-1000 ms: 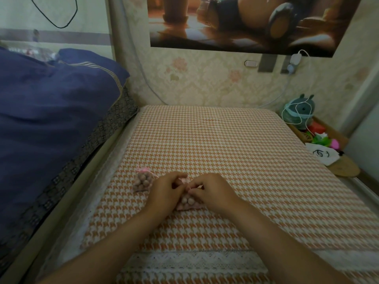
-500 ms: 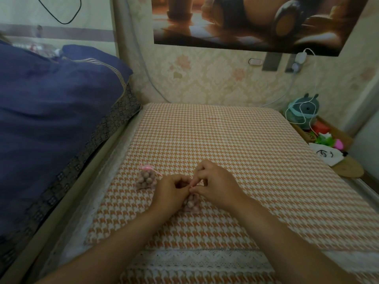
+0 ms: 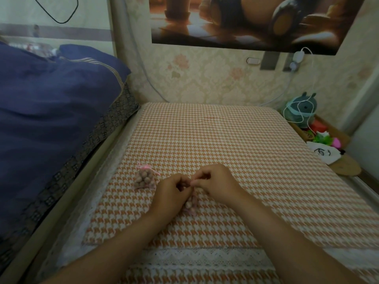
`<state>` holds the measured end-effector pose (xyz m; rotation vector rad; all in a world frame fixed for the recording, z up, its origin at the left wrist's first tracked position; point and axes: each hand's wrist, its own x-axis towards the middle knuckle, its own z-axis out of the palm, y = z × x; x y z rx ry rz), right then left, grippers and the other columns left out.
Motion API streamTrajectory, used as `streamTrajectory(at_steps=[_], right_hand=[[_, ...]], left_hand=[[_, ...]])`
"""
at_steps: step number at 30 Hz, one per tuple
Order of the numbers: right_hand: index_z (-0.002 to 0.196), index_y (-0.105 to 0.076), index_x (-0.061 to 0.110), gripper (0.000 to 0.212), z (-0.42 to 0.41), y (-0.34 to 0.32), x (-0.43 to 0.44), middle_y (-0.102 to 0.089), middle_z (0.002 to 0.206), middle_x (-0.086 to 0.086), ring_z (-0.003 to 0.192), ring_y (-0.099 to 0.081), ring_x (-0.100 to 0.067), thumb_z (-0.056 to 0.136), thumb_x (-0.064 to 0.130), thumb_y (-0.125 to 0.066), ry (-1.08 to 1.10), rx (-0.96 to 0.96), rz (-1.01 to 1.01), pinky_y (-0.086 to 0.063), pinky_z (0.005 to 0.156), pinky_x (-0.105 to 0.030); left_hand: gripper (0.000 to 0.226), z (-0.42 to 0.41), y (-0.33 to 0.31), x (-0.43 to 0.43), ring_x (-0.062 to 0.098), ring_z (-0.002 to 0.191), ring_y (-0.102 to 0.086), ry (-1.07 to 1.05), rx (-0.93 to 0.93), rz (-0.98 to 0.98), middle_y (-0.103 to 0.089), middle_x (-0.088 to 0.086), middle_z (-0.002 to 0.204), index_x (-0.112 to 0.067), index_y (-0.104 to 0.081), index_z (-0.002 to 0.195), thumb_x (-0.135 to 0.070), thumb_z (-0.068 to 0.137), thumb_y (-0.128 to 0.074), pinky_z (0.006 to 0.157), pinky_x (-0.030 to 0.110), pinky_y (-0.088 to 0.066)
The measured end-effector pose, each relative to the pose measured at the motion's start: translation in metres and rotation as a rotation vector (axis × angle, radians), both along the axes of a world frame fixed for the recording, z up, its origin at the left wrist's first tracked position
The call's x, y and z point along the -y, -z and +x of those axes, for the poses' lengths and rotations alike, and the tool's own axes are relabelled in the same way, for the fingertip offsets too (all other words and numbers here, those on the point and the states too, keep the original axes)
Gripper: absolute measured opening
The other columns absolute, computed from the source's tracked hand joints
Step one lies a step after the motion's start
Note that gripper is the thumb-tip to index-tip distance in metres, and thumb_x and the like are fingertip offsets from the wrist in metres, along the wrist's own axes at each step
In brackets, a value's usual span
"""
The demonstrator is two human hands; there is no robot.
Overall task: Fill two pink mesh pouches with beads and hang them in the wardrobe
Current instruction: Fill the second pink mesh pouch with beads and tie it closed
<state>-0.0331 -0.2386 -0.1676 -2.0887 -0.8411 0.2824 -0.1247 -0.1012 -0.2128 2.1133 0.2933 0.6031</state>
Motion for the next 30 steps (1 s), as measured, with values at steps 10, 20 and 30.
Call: streamTrajectory(at_steps=[10, 20, 30], right_hand=[[0.084, -0.074, 0.011, 0.013, -0.010, -0.006, -0.001, -0.066, 0.069, -0.005, 0.039, -0.041, -0.007, 0.093, 0.004, -0.065, 0.211, -0.787, 0.044, -0.050, 0.044, -0.024], [0.083, -0.076, 0.008, 0.008, -0.003, -0.006, 0.005, -0.072, 0.073, -0.004, 0.047, -0.046, -0.007, 0.086, 0.015, -0.076, 0.191, -0.738, -0.082, -0.057, 0.054, -0.030], [0.083, -0.080, 0.019, 0.017, 0.000, -0.009, 0.007, -0.074, 0.078, -0.002, 0.070, -0.068, -0.016, 0.091, 0.029, -0.069, -0.054, 0.117, -0.335, -0.056, 0.071, -0.035]], left_hand=[[0.029, -0.006, 0.005, 0.007, 0.004, 0.082, -0.057, 0.013, 0.101, 0.298, -0.065, -0.013, 0.094, -0.023, -0.066, 0.120, -0.021, 0.091, -0.064, 0.078, 0.021, -0.048], [0.017, -0.007, 0.007, 0.002, 0.011, 0.085, -0.056, 0.093, 0.106, 0.434, -0.060, -0.006, 0.089, -0.018, -0.071, 0.103, -0.021, 0.095, -0.057, 0.076, 0.024, -0.044], [0.015, -0.009, 0.002, 0.008, 0.007, 0.084, -0.056, 0.033, 0.046, 0.353, -0.062, -0.009, 0.091, -0.022, -0.068, 0.106, -0.025, 0.094, -0.059, 0.076, 0.026, -0.048]])
